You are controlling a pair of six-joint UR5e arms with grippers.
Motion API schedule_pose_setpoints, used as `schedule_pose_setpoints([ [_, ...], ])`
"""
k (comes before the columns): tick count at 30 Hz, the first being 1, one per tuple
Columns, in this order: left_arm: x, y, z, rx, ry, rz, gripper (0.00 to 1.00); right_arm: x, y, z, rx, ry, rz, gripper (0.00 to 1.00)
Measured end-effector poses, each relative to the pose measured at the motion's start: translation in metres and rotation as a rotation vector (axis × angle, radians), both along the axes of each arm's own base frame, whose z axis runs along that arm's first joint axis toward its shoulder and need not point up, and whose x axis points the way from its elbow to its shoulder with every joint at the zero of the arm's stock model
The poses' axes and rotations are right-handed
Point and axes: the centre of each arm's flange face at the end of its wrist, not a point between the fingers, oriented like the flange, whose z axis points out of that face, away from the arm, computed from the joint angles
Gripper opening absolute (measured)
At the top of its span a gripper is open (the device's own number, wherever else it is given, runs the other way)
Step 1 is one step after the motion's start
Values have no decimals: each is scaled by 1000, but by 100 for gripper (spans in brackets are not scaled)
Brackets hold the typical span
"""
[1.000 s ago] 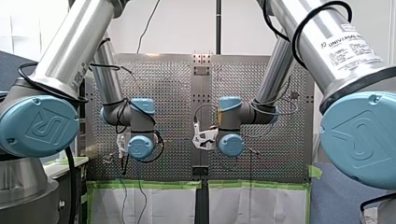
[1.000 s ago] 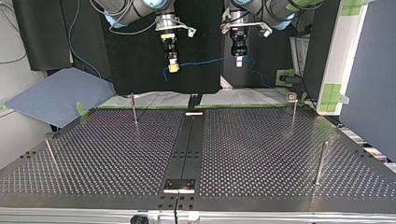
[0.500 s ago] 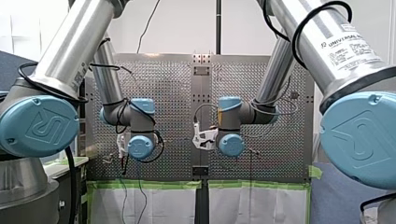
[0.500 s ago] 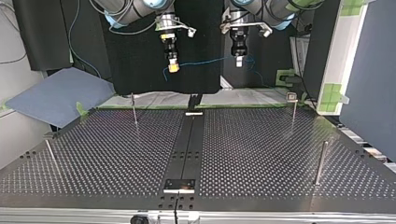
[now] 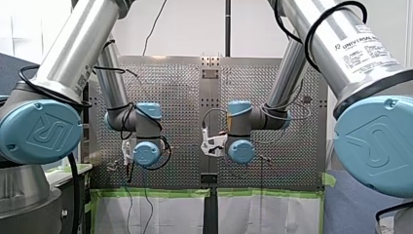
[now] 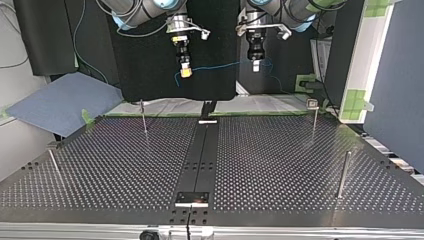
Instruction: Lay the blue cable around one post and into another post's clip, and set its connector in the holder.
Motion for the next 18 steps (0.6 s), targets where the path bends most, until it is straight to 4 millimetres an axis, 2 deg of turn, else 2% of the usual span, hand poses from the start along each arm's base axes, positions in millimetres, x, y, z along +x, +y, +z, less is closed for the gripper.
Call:
schedule_pose_setpoints([
  [7,0,0,0,-1,0,-1,0,14,9,-9,10,4,44,0],
  [18,0,0,0,-1,0,-1,0,16,24,-52,64,59,69,0],
])
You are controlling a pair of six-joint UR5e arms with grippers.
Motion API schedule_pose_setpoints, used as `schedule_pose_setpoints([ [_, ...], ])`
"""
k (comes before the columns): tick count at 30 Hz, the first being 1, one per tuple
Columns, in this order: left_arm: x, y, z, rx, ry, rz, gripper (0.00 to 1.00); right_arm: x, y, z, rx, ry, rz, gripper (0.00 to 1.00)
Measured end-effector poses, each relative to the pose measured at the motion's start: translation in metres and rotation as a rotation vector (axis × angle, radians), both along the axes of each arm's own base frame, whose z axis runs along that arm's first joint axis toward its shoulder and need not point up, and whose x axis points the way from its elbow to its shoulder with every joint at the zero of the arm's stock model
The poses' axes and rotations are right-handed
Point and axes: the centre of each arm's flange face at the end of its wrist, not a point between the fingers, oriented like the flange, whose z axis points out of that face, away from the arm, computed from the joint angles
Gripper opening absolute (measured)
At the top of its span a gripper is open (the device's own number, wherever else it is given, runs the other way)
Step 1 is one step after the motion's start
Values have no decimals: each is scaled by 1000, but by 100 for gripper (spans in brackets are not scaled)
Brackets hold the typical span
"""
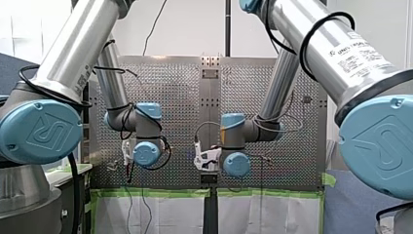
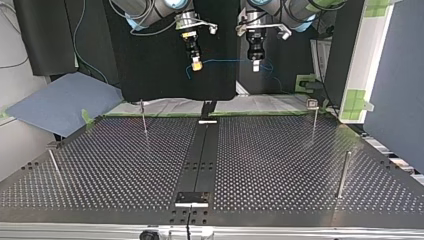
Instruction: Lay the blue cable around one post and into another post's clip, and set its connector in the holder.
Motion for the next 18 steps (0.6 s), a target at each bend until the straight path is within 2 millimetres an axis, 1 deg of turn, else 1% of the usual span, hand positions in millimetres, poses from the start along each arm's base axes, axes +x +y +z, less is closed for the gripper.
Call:
schedule_pose_setpoints([
  [6,-1,0,-1,-1,1,0,0,-1,1,-4,5,5,0,0],
  [12,-6,-1,-10,-25,5,13,0,-1,1,-4,5,6,0,0],
  [18,-7,-1,-12,-30,6,19,0,-1,1,-4,5,6,0,0],
])
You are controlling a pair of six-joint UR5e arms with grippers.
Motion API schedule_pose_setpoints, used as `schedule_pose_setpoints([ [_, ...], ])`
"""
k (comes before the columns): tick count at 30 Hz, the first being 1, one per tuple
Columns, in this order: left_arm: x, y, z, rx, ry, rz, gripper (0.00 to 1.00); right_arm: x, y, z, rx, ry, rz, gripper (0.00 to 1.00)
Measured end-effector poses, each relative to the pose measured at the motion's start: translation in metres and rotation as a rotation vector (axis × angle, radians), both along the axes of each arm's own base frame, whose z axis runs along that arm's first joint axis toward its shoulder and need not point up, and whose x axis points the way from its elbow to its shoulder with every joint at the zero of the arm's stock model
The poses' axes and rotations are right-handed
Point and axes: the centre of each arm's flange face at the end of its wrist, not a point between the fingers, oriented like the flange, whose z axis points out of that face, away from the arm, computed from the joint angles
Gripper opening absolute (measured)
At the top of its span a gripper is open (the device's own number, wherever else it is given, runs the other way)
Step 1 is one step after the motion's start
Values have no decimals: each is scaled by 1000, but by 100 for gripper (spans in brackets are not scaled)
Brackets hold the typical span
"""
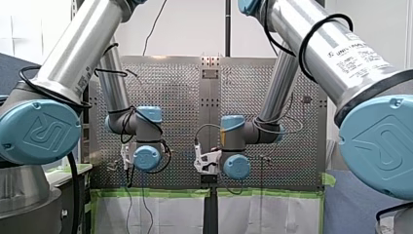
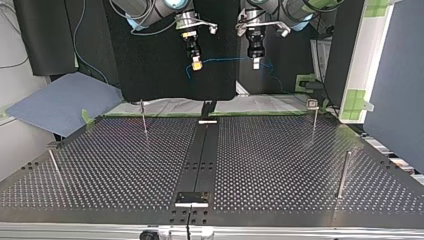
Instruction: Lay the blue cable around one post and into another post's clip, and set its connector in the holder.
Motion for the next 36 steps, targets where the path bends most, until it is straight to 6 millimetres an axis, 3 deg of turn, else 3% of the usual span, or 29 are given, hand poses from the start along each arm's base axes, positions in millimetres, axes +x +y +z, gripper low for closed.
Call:
schedule_pose_setpoints([
  [17,5,0,2,-6,-7,7,0,-3,0,1,6,0,-8,0],
  [24,25,-10,28,-68,-52,12,0,-6,0,22,32,-36,-57,0],
  [36,32,-10,66,-85,-70,8,0,-12,-4,68,81,-123,-111,0],
])
